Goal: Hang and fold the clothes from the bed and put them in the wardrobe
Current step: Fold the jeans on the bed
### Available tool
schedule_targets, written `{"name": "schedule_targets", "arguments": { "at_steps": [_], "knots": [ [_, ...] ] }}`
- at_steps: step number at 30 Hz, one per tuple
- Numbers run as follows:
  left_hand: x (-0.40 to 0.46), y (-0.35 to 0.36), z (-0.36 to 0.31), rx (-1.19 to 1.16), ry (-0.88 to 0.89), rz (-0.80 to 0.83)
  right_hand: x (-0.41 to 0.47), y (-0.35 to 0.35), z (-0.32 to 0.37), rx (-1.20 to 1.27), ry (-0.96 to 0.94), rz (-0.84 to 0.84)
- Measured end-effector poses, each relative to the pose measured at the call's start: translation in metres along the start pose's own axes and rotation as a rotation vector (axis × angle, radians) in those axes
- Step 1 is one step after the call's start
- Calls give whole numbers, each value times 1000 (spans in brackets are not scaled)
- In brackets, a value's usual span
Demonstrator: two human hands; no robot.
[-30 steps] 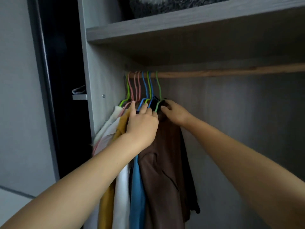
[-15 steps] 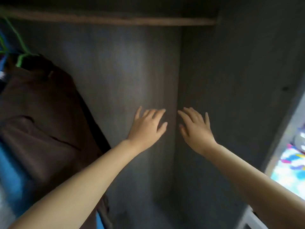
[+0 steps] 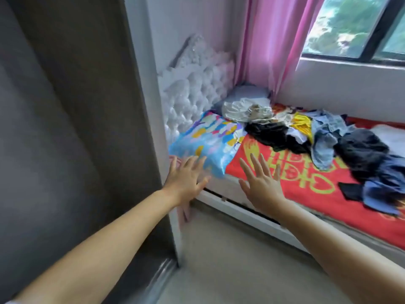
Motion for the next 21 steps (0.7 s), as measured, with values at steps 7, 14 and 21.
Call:
{"name": "schedule_targets", "arguments": {
  "at_steps": [7, 14, 21],
  "knots": [
    [46, 96, -125, -144, 105, 190, -83, 47, -178, -11, 343, 180],
    [101, 145, -222, -143, 311, 276, -131, 64, -283, 42, 613, 213],
    [180, 171, -274, -158, 433, 265, -123, 72, -348, 86, 770, 147]
  ]
}}
Point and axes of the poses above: each hand's wrist, its own x-axis towards the middle knuckle, its own y-axis out of the palm, z = x × y, the point moved 9 cm from there along x, towards the middle knuckle, and after that the axes turned 3 degrees about -x, right-handed, at the moved point
